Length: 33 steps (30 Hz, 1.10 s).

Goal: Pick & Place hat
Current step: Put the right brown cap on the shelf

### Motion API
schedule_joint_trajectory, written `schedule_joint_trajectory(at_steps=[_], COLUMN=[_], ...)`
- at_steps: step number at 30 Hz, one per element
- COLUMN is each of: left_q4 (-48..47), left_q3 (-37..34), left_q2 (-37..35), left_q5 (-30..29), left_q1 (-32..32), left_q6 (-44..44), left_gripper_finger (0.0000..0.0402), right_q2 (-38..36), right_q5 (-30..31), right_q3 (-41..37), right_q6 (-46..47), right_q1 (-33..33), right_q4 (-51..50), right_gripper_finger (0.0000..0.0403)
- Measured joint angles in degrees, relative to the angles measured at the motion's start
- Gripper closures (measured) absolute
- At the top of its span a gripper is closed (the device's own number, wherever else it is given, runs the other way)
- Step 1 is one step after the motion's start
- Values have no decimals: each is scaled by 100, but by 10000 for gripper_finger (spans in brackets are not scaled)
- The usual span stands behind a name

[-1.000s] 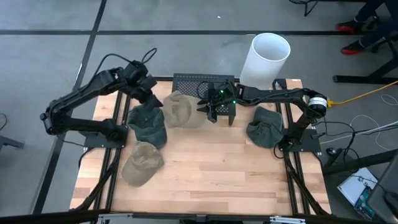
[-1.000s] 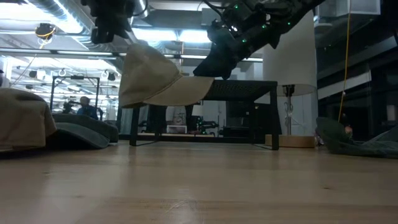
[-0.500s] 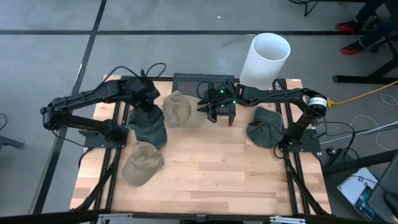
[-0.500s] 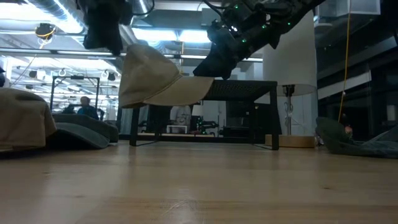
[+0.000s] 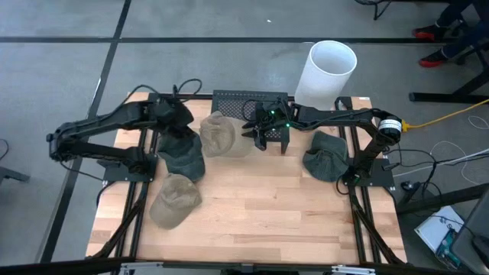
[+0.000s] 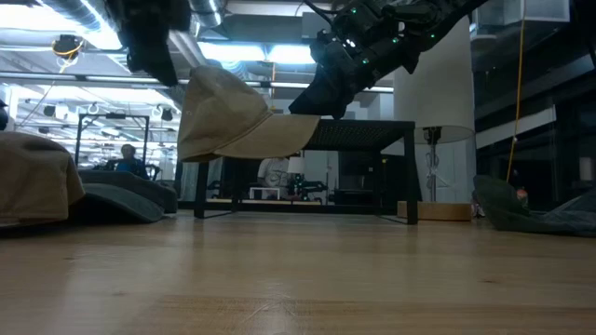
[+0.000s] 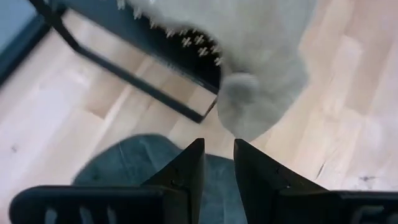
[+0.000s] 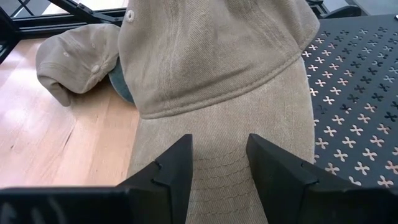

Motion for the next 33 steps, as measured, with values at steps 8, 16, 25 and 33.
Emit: schedule_joint_trajectory(at_steps=[8, 16, 25, 33], left_q4=[1685, 4085, 3976, 3130], left_q3=[-1010, -2726, -2712, -2334], left_q2=[-1556, -2322, -2268, -2280], left_q5=[-534, -622, -541, -592], left_q1=[-676, -1025, -838, -561], left_q6=[-652, -930, -1079, -606], left_gripper_finger=[327, 325, 327, 333], right_q2=[2, 2, 2, 2], right_q5=[-192, -192, -195, -197], right_q3=[-2, -2, -2, -2], right_q6=[0, -2, -4, 12], right_q1=[-4, -2, 1, 2], right_q4=[2, 13, 13, 19], right_gripper_finger=[248, 248, 248, 248])
